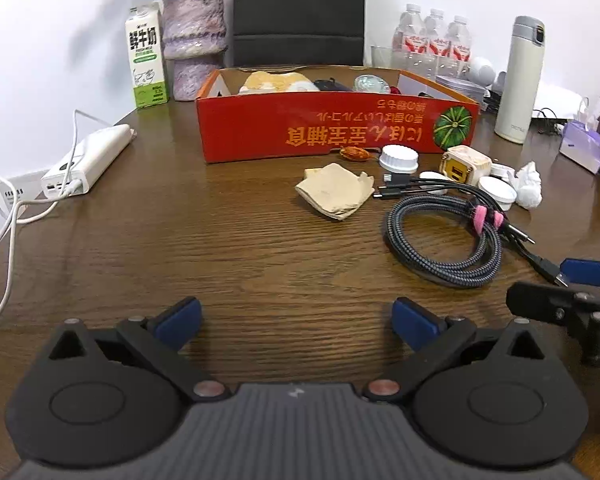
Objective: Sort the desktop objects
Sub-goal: 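Grasp the white round lid on the desk with the right gripper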
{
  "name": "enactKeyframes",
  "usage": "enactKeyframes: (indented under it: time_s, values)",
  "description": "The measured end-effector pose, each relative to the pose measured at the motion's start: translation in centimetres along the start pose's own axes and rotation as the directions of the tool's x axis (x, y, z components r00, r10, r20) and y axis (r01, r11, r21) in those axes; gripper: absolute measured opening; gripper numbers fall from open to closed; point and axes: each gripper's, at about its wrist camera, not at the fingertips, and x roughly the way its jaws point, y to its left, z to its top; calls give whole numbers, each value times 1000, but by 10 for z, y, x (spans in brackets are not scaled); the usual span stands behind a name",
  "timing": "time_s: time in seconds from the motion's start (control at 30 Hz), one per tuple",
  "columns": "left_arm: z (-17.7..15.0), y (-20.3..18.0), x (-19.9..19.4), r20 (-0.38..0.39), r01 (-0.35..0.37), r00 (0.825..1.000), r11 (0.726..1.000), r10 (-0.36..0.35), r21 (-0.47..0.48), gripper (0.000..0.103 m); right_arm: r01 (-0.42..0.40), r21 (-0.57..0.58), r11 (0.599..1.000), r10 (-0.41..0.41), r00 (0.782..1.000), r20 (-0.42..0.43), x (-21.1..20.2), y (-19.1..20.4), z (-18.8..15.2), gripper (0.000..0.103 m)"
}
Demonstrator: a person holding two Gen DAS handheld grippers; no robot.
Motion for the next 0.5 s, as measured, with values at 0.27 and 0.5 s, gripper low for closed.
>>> enactKeyframes:
  time_s: [0.27, 0.5]
  values:
    - [0, -1, 0, 1, -2, 1000, 1000, 2, 3, 103, 55, -95, 994, -57, 998, -12, 2, 17, -5, 90]
    - [0, -1, 0, 1, 0, 1000, 1000, 0, 0, 103, 63, -94, 994, -65, 998, -14, 2, 16, -4, 91]
